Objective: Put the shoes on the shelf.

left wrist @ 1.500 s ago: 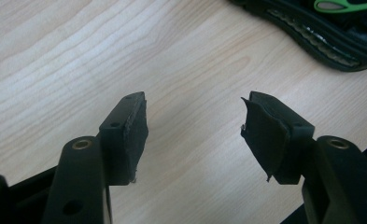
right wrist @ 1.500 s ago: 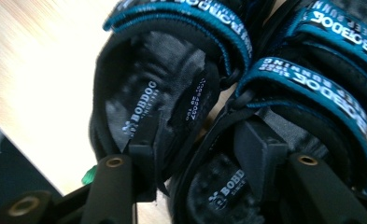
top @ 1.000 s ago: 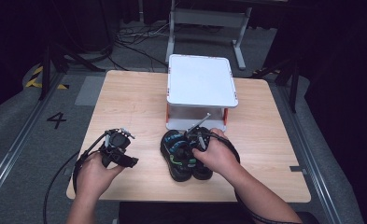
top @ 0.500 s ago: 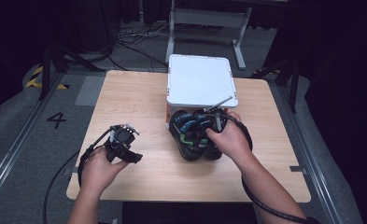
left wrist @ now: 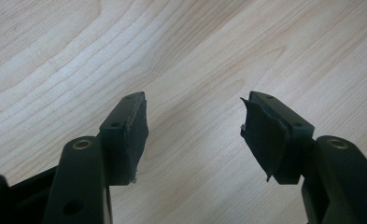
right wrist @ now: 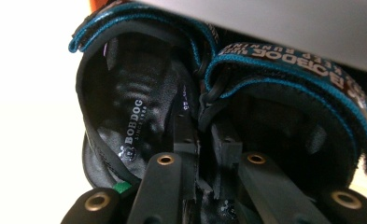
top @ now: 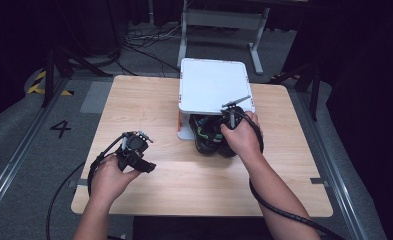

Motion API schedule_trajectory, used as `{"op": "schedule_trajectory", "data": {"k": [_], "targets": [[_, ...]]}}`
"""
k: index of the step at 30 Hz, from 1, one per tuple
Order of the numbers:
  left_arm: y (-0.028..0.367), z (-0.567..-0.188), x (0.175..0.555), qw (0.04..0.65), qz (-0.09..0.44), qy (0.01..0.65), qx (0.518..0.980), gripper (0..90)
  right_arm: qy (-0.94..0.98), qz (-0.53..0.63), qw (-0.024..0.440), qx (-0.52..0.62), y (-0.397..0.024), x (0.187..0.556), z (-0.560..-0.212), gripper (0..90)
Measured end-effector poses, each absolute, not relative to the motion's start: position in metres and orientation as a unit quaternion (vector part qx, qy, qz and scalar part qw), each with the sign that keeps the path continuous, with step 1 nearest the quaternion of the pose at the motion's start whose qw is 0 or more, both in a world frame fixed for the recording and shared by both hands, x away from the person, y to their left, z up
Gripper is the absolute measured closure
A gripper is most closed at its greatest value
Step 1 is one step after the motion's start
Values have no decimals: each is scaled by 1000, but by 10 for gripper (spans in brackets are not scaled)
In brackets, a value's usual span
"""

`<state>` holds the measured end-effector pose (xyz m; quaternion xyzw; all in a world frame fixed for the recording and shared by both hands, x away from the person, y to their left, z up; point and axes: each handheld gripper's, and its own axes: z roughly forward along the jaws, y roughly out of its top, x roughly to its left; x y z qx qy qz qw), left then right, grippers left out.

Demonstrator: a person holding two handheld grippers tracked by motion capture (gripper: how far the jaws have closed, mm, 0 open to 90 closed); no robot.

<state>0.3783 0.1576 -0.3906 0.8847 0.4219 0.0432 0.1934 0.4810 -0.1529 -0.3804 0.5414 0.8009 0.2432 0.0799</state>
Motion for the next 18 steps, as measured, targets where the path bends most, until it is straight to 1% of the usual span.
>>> {"op": "schedule_trajectory", "data": {"k": [7, 14, 18], "targets": [[159, -389, 378, 196, 46, 419, 885, 399, 783, 262, 105, 555, -148, 484, -390, 830], [160, -388, 378, 198, 44, 420, 884, 399, 772, 273, 104, 565, -141, 489, -393, 830], [160, -388, 378, 199, 43, 421, 884, 399, 774, 261, 132, 561, -136, 489, -394, 808]]}}
